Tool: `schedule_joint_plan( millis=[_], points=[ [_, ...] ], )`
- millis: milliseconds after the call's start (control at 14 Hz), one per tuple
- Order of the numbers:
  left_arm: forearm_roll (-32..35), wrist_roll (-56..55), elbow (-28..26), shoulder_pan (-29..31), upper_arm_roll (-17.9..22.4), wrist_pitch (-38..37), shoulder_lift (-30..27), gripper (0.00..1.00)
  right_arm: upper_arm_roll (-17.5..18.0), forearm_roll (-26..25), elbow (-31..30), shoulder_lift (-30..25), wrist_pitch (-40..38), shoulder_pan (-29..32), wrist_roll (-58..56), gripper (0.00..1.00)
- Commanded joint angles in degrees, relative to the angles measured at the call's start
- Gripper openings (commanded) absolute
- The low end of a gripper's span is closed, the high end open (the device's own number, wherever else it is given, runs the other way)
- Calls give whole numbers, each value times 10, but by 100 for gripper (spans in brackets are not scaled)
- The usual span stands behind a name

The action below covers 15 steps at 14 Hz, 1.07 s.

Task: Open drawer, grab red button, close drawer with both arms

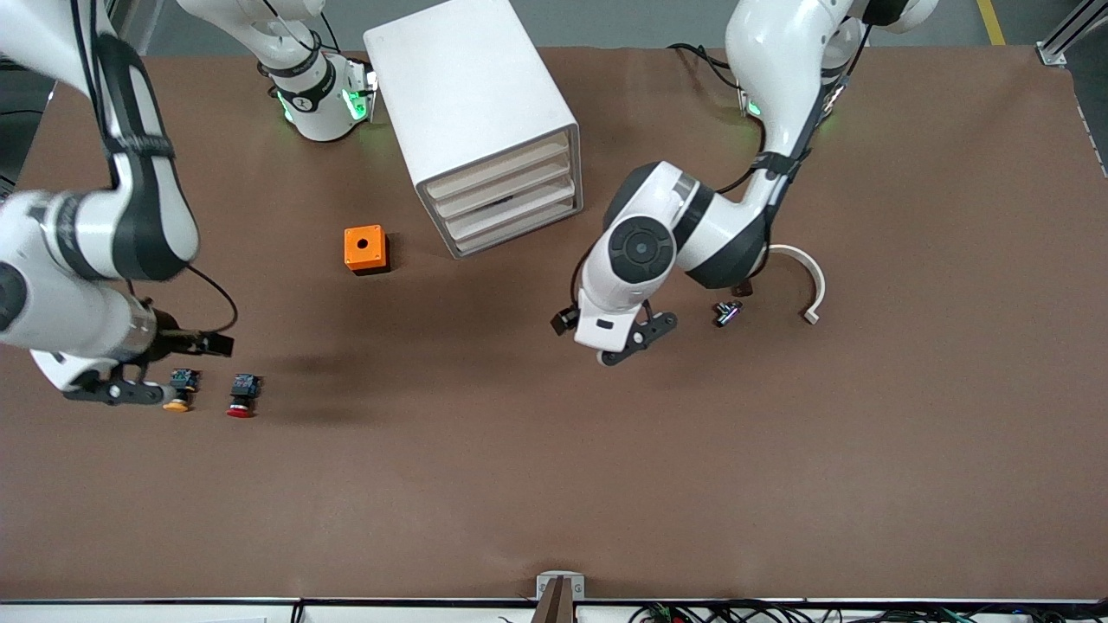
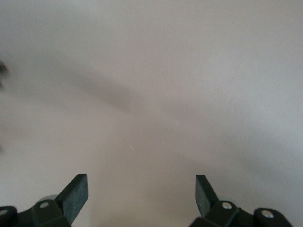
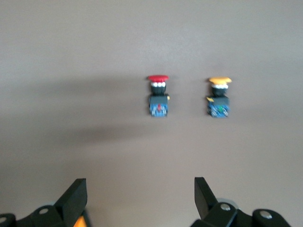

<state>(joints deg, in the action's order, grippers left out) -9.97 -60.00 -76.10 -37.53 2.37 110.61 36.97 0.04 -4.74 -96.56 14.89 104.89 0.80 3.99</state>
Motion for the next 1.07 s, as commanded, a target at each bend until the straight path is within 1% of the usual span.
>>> schedule_joint_plan(
  millis=[0, 143, 286, 357, 571, 643, 786, 929, 1000],
  points=[
    [54, 78, -5, 39, -3, -9, -34, 100, 0, 8, -4, -88, -74, -16, 5, 100],
    [58, 145, -5, 79, -3, -28, -59, 100, 2, 8, 30, -115, -134, -19, 4, 100],
    [58, 281, -6, 122, -3, -80, -89, 100, 1, 8, 94, -116, -213, -20, 4, 100],
    [58, 343, -6, 140, 0, -103, -108, 100, 0, 8, 115, -116, -240, -19, 4, 100],
    [58, 490, -6, 214, 2, -158, -164, 100, -4, 9, 153, -116, -287, -17, -3, 100],
    [59, 540, -6, 237, 2, -183, -184, 100, -6, 9, 167, -116, -295, -14, -3, 100],
    [75, 611, -6, 274, 1, -221, -217, 100, -7, 9, 175, -116, -295, -9, -6, 100],
    [79, 619, -7, 286, 2, -270, -248, 100, -7, 15, 175, -116, -291, 0, -6, 100],
    [79, 618, -12, 288, 1, -294, -272, 100, -7, 39, 172, -116, -289, 6, -15, 100]
  ],
)
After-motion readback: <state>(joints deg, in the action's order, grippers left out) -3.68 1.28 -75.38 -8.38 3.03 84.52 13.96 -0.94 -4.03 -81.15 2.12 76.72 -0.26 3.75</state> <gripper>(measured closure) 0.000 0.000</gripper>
